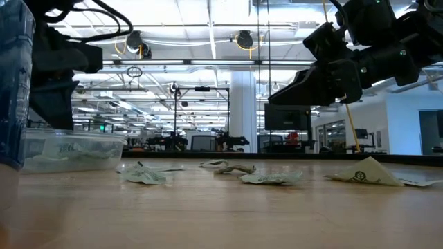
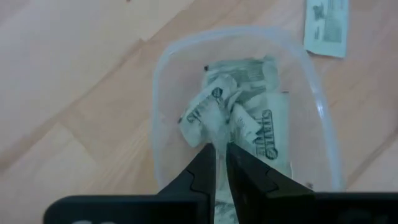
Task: Pick and place Stevia / Truvia into bins
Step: Put the stevia packet into the transparent container
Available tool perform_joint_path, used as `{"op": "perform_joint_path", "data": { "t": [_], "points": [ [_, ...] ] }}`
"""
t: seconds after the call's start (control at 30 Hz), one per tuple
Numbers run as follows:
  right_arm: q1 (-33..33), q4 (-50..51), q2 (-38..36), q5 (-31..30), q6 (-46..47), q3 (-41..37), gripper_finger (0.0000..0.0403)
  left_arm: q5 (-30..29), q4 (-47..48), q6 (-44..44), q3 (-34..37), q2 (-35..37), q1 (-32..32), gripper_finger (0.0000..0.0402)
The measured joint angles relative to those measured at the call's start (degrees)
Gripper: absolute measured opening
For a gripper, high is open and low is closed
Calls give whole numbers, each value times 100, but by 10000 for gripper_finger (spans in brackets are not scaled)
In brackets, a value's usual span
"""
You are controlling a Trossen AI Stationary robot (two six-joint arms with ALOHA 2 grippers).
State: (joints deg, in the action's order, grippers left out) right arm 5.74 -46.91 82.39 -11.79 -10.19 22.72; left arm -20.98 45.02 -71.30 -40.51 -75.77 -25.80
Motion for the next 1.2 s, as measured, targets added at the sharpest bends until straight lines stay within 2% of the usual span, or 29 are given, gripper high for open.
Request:
{"op": "perform_joint_path", "data": {
  "t": [0.5,0.63,0.77,0.9,1.03,1.2],
  "points": [
    [-50,9,0,5,13,0,155,-9,-574,642,0,1,433,46],
    [-50,8,0,28,204,0,155,-123,-911,1169,-131,20,543,46],
    [-55,8,0,342,211,0,155,-360,-1153,1844,-519,50,696,46],
    [-55,8,0,459,211,0,155,-645,-1611,2783,-908,50,862,47],
    [-55,33,0,460,230,0,155,-201,-2577,3924,-935,48,1172,47],
    [-55,34,0,459,369,0,155,296,-3120,4395,-932,-241,1544,47]
  ]
}}
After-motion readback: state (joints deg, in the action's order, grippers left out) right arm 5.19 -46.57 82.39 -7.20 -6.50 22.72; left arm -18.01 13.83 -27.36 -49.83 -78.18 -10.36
